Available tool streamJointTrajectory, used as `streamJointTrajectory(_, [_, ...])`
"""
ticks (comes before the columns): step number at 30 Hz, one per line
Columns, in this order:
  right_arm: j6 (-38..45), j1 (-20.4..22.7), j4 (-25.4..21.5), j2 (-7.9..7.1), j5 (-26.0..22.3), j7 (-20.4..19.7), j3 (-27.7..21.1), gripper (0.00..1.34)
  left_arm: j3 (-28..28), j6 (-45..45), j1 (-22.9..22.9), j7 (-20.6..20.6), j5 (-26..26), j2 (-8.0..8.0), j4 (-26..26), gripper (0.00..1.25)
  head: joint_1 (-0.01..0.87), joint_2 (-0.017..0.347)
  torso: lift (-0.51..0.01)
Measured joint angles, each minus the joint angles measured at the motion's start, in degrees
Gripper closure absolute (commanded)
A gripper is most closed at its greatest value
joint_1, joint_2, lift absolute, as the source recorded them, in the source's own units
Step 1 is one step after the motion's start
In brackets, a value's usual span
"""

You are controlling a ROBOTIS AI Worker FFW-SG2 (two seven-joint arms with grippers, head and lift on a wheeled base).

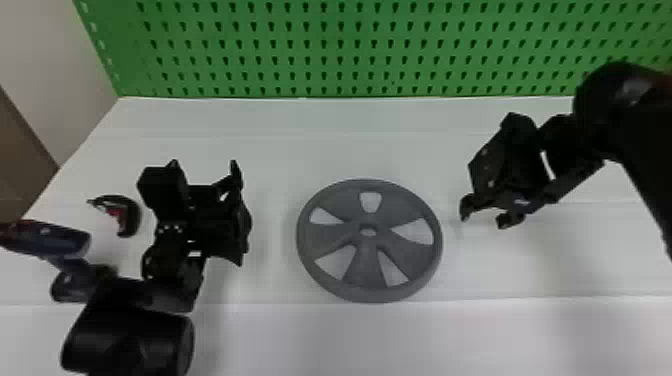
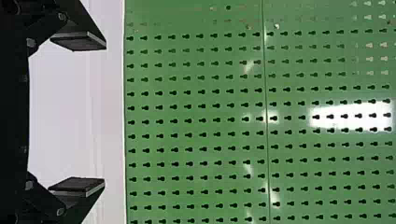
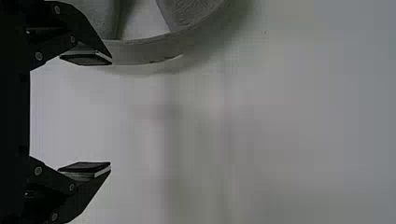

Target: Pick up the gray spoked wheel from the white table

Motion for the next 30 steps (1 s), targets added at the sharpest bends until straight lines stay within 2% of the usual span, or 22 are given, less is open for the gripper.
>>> streamJointTrajectory(3, [-0.1,-0.2,2.1,0.16,-1.3,-0.1,-1.5,0.46,-0.1,0.0,-0.1,0.0,0.0,0.00,0.0,0.24,0.770,0.044,-0.098])
streamJointTrajectory(6, [-0.1,-0.6,2.8,0.59,-0.5,-1.6,-2.5,0.46,-0.1,0.0,-0.1,0.0,0.0,0.00,0.0,0.24,0.770,0.044,-0.098])
streamJointTrajectory(9, [0.0,-1.1,3.1,1.17,0.3,-5.5,-3.1,0.46,-0.1,0.0,-0.2,0.0,0.0,0.00,0.0,0.24,0.770,0.044,-0.098])
streamJointTrajectory(13, [0.0,-1.6,3.1,1.77,-1.7,-13.9,-3.3,0.46,0.0,0.0,-0.1,0.0,0.0,0.00,0.0,0.24,0.770,0.044,-0.098])
streamJointTrajectory(17, [-0.6,-1.7,3.0,1.83,-10.2,-26.3,-3.2,0.46,0.0,0.0,-0.1,0.0,0.0,0.00,0.0,0.24,0.770,0.044,-0.098])
streamJointTrajectory(24, [-0.8,-1.7,3.3,1.70,-20.9,-36.3,-2.7,0.46,-0.1,0.0,-0.2,0.0,-0.1,0.00,0.0,0.24,0.770,0.044,-0.098])
streamJointTrajectory(26, [-0.6,-1.7,3.4,1.71,-25.5,-41.7,-2.5,0.46,0.0,0.0,-0.2,0.0,-0.1,0.00,0.0,0.24,0.770,0.044,-0.098])
streamJointTrajectory(30, [-0.5,-1.5,3.5,1.74,-34.0,-48.9,-1.7,0.46,0.0,0.0,-0.2,0.0,-0.1,0.00,0.0,0.24,0.770,0.044,-0.098])
